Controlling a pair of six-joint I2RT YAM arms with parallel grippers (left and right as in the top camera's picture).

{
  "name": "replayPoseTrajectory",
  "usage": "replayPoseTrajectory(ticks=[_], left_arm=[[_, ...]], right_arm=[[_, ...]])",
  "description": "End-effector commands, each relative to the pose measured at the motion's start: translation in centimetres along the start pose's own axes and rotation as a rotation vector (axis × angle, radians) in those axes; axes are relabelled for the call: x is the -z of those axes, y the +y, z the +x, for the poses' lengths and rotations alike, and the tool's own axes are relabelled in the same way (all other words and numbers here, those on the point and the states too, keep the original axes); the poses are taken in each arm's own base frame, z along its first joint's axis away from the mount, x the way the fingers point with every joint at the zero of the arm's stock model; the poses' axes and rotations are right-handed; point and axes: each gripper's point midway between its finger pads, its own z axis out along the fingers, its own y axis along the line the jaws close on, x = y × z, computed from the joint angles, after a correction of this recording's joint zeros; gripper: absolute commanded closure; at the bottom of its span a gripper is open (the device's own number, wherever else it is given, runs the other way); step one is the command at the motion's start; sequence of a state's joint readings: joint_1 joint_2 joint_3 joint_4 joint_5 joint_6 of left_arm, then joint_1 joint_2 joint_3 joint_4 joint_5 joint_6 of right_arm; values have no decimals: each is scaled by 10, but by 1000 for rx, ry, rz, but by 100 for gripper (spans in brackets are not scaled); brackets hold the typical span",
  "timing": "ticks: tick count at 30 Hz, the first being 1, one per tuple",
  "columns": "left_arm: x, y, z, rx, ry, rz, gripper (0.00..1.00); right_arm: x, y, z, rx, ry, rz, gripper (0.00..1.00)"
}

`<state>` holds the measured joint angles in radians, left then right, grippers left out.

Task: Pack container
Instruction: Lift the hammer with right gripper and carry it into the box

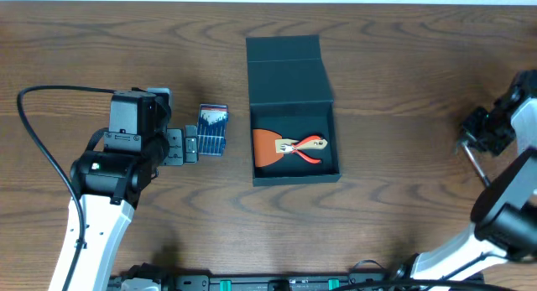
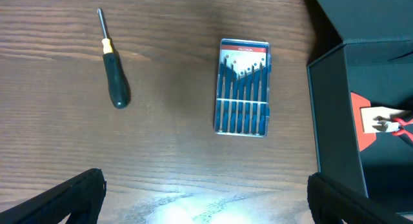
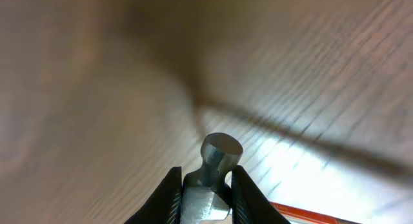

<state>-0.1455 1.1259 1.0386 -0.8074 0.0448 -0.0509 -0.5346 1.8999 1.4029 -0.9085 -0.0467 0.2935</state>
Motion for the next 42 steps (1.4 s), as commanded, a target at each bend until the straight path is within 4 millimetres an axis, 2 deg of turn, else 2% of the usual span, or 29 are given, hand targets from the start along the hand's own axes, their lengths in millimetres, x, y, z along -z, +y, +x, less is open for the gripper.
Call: replayPoseTrajectory(ticks=[1,4,6,10,12,13,17,21,23,26,35,42], left_arm=[[3,3,-6,-8,-13,-16,1],[3,3,-6,-8,-13,-16,2],[3,3,-6,-8,-13,-16,2],[3,3,-6,-8,-13,-16,1],[3,3,-6,-7,-13,-16,2],[3,3,-6,-7,-13,-16,2],[3,3,-5,-7,-10,-17,1],[3,4,-3,-7,-1,-18,2],[3,4,-1,-8,5,-19,1],[3,4,0,-8,10,-19,2],[3,4,0,-9,10,-19,2],[3,8,-1,-9,7,-42,1]], right_arm=[[45,26,0,111,-98,-49,99],[78,51,12,234,-158,-81,99],[101,72,27,356,-188,-115,99],[151,125,76,695,-225,-175,99],[184,160,113,918,-248,-189,99],[191,166,120,950,-257,-185,99],[233,213,167,1114,-323,-227,99],[256,252,204,1205,-352,-318,99],[257,267,220,1252,-346,-341,99],[243,283,239,1297,-304,-347,99],[166,321,281,1382,-136,-276,99],[121,329,310,1477,-10,-249,99]])
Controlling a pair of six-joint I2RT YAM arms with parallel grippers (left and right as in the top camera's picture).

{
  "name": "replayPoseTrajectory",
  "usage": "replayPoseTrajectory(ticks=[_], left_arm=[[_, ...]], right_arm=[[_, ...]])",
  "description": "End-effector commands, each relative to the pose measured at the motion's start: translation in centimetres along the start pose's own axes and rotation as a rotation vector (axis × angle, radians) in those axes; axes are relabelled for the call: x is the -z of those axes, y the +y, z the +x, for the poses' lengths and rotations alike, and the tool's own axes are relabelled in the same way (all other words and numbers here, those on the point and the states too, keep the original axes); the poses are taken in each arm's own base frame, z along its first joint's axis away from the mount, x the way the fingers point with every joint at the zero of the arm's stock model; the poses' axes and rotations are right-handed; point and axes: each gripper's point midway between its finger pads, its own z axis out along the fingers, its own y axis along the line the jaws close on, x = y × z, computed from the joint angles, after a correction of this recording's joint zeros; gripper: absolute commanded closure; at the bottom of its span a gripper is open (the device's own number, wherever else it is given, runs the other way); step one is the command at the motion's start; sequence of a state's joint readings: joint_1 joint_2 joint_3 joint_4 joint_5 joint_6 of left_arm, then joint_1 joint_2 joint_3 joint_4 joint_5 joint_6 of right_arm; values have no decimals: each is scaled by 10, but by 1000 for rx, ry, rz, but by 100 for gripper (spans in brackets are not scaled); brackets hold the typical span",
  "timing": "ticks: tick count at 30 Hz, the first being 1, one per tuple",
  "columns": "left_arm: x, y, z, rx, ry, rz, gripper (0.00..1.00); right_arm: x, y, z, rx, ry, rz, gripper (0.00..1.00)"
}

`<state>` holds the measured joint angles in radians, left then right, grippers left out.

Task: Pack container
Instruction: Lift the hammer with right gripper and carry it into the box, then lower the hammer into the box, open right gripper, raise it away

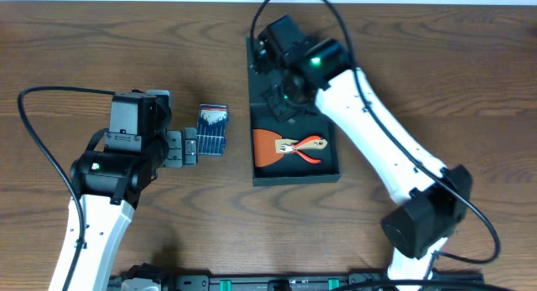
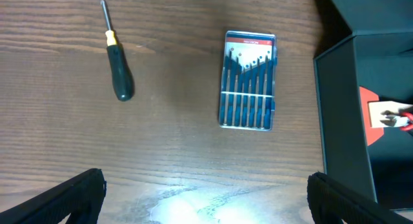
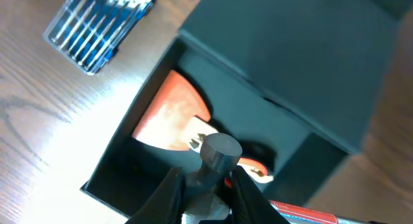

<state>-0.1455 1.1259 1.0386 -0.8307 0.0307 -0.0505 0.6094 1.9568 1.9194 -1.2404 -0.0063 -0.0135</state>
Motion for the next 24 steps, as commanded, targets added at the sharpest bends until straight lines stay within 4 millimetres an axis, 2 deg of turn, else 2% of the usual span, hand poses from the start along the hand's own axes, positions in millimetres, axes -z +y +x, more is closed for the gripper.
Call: replayPoseTrajectory(ticks=[1,4,10,24], left_arm=[[3,5,-6,-8,-15,-26,2],[3,5,-6,-8,-15,-26,2],[3,5,-6,-8,-15,-26,2],[3,5,-6,-8,-15,-25,2]], right_arm=[[-17,16,3,63,45,-36,99],[-27,22,9,109,84,-42,99],[-32,31,21,195,138,-75,99],[-41,33,29,221,166,-89,99]])
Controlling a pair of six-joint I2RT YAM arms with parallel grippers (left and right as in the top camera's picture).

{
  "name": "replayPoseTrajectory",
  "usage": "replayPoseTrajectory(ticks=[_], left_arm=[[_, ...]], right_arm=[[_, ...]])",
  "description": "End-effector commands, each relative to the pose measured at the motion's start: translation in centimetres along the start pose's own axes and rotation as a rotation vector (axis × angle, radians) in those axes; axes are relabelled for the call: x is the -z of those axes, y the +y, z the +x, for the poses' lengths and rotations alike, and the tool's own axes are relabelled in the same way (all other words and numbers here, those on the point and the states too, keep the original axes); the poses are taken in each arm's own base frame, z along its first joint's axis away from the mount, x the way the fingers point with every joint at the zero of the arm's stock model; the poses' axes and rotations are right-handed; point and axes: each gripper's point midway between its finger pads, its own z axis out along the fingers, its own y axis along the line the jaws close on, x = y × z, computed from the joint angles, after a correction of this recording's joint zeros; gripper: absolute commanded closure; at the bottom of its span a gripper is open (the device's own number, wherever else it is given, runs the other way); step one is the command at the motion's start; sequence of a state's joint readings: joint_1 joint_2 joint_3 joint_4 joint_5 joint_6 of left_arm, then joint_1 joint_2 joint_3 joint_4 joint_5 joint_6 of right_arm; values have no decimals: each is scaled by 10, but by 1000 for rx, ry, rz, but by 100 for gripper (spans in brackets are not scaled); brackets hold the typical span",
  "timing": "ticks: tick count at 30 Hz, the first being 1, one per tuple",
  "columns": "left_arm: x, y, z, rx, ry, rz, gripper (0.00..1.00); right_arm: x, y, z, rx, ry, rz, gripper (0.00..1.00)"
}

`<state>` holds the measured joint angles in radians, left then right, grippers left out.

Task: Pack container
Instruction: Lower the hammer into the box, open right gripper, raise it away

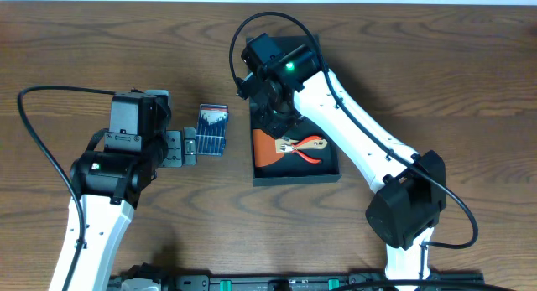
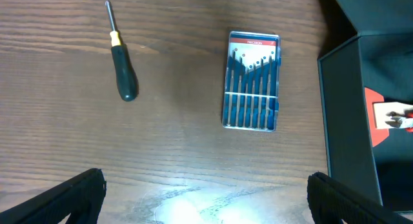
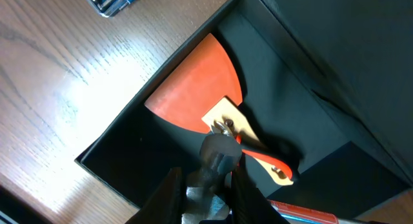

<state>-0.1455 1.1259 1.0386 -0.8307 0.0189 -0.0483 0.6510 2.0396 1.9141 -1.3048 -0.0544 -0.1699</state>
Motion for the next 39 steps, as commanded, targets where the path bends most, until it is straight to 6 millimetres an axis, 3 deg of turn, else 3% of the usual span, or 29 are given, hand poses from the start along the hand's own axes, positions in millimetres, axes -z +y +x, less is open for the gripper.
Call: replayPoseTrajectory(ticks=[1,11,25,33,39], left_arm=[[3,3,-6,-5,-13,-14,2],[3,3,-6,-5,-14,-13,2],[3,3,-6,-5,-13,-13,2],[3,3,-6,-5,-13,-13,2],[3,3,-6,-5,-13,-13,2]], right_arm=[[-11,8,4,28,23,-24,99],[-35,14,16,30,59,-46,99],[-36,28,12,106,54,-46,99],[-38,26,12,103,52,-45,99],[-57,26,16,99,100,-55,99]])
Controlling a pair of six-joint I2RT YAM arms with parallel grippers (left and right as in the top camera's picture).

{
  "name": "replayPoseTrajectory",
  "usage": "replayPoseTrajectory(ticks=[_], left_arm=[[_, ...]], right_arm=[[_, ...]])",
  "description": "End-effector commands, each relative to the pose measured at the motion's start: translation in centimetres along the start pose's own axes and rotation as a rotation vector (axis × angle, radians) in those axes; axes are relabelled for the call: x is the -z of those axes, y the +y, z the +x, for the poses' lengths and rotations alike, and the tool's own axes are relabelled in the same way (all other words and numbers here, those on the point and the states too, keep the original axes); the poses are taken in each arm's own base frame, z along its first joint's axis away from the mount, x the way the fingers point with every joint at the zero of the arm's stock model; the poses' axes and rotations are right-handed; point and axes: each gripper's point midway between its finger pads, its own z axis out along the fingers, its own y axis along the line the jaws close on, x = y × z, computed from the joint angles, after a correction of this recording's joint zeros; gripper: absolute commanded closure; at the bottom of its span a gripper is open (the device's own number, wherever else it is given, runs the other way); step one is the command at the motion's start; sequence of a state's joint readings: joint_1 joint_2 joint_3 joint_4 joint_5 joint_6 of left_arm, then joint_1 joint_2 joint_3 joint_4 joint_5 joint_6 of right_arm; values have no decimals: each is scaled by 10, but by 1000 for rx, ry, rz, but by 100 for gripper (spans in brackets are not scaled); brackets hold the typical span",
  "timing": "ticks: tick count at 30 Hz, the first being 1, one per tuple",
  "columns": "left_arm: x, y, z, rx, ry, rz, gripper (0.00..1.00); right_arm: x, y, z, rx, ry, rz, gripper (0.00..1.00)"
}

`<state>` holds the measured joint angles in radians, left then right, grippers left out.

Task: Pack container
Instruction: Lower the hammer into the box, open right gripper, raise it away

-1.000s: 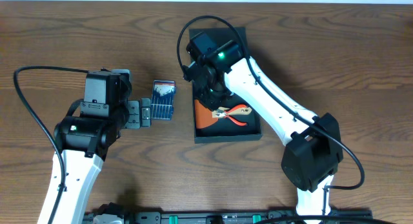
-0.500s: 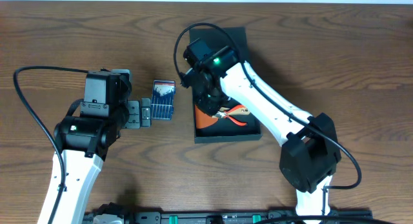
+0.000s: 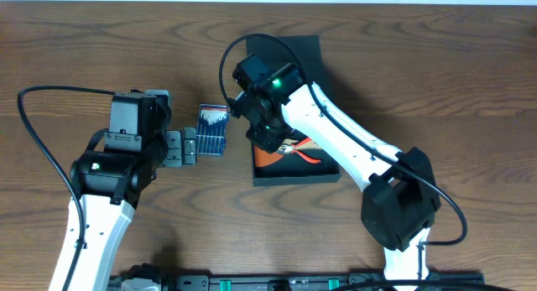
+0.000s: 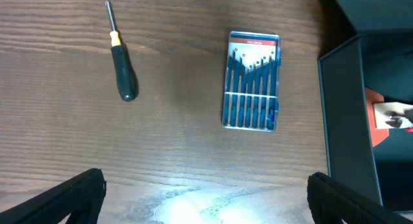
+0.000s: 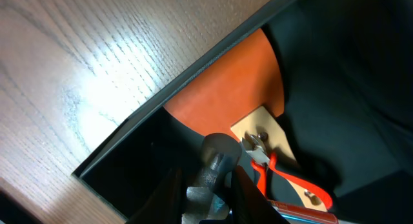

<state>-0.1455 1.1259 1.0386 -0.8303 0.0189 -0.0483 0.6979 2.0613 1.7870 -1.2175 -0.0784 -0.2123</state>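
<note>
The black box (image 3: 295,180) stands open at mid-table, its lid (image 3: 307,48) laid back. Inside lie an orange card (image 5: 226,98) and red-handled pliers (image 5: 287,177). My right gripper (image 5: 208,195) is shut on a hammer, whose steel head (image 5: 218,161) hangs low over the box's left front corner; the red handle shows at the frame's bottom edge. In the overhead view the right gripper (image 3: 267,132) covers the box's left part. My left gripper (image 4: 206,198) is open above bare wood, near a blue screwdriver set (image 4: 251,81) and a black screwdriver (image 4: 121,72).
The box's near wall (image 4: 339,121) rises right of the screwdriver set (image 3: 213,129). The left arm (image 3: 109,169) hides the loose screwdriver from overhead. The right arm stretches from the front right across the box. Brown wood table (image 3: 436,81) all round.
My right gripper has shifted with the hammer toward the box's left front corner and sits lower in it. The left gripper and the tools on the table have not moved.
My right gripper held the hammer at the table's far right edge. Then it was over the back of the open box, then over the orange card and pliers, and now low at the box's left front corner. The left gripper stayed open near the screwdriver set.
</note>
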Motion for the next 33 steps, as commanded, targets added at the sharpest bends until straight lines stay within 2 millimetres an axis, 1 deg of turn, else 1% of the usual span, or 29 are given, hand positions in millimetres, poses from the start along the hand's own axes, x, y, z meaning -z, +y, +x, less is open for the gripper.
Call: replayPoseTrajectory(ticks=[1,4,6,9,10,11,14,15,16,18,20,21,22,24,26,29,30,33], left_arm=[[3,3,-5,-5,-12,-13,2],[3,3,-5,-5,-12,-13,2],[3,3,-5,-5,-12,-13,2],[3,3,-5,-5,-12,-13,2],[3,3,-5,-5,-12,-13,2],[3,3,-5,-5,-12,-13,1],[3,3,-5,-5,-12,-13,2],[3,3,-5,-5,-12,-13,1],[3,3,-5,-5,-12,-13,2],[3,3,-5,-5,-12,-13,2],[3,3,-6,-5,-13,-13,2],[3,3,-6,-5,-13,-13,2],[3,3,-6,-5,-13,-13,2],[4,3,-5,-5,-13,-12,2],[8,3,-6,-7,-15,-12,2],[23,3,-11,-51,-22,-12,2],[29,3,-14,-66,-26,-12,1],[49,1,-29,-76,-45,-10,1]], right_arm=[[-21,2,5,13,54,-18,99],[-34,1,7,10,85,-24,99],[-40,1,7,9,94,-26,99],[-41,-2,4,5,81,-22,98],[-41,-3,3,4,77,-21,93],[-41,-4,3,2,74,-20,86],[-40,-8,4,-7,77,-20,55],[-40,-9,5,-10,78,-21,47],[-40,-10,5,-13,79,-21,35],[-40,-12,6,-19,79,-21,21],[-40,-14,7,-30,81,-20,8],[-39,-15,7,-40,80,-19,4],[-37,-17,7,-56,78,-16,1],[-31,-20,7,-87,71,-5,1],[-20,-26,6,-116,60,28,1],[13,-40,2,-157,13,111,1],[28,-46,-1,-177,-18,146,1],[85,-63,-9,-252,-149,230,1]])
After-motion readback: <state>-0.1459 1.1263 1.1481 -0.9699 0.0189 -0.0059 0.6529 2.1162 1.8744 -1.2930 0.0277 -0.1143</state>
